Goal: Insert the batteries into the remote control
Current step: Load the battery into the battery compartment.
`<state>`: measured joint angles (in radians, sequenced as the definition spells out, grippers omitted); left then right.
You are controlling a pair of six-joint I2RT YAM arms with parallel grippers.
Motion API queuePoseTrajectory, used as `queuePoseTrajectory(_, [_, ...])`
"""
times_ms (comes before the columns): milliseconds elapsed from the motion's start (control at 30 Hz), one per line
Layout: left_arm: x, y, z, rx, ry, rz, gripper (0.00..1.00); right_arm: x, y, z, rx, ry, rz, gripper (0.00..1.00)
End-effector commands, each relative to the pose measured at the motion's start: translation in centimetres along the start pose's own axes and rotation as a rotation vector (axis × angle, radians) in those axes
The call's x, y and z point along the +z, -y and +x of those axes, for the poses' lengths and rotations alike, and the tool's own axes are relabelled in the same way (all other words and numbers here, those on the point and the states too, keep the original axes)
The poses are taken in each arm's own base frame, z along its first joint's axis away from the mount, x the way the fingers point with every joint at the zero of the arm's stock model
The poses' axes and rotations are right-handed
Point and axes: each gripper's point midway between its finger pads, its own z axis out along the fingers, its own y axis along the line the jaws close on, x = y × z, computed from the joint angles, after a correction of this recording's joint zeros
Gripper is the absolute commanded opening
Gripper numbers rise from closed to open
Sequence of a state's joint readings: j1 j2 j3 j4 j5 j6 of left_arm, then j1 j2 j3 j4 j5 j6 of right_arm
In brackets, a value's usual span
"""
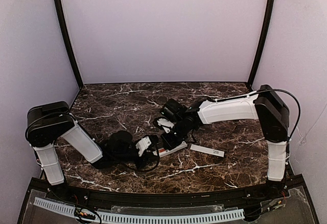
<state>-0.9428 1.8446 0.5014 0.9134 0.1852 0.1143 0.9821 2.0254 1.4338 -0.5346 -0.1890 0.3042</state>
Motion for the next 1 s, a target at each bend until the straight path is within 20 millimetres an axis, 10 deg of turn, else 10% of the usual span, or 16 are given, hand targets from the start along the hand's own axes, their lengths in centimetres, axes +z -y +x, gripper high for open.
queuePoseTrajectory(0, [0.3,0.3,0.5,-0.003,-0.035,0.004,0.32,2.0,0.7,1.7,-0.024,-0.052,0.065,0.01])
queuePoseTrajectory(467, [-0.3,0.2,-0.1,0.002,-0.035,-0.003,0.46,-2.8,-1.2,-2.2,-0.011,0.095,-0.023,0.18])
queuePoseTrajectory(967, [-2.7,-0.8,-4.3,0.028,-0.019,-0.064,0.73,-9.9,1.5,-3.8,0.028,0.295,-0.09,0.38])
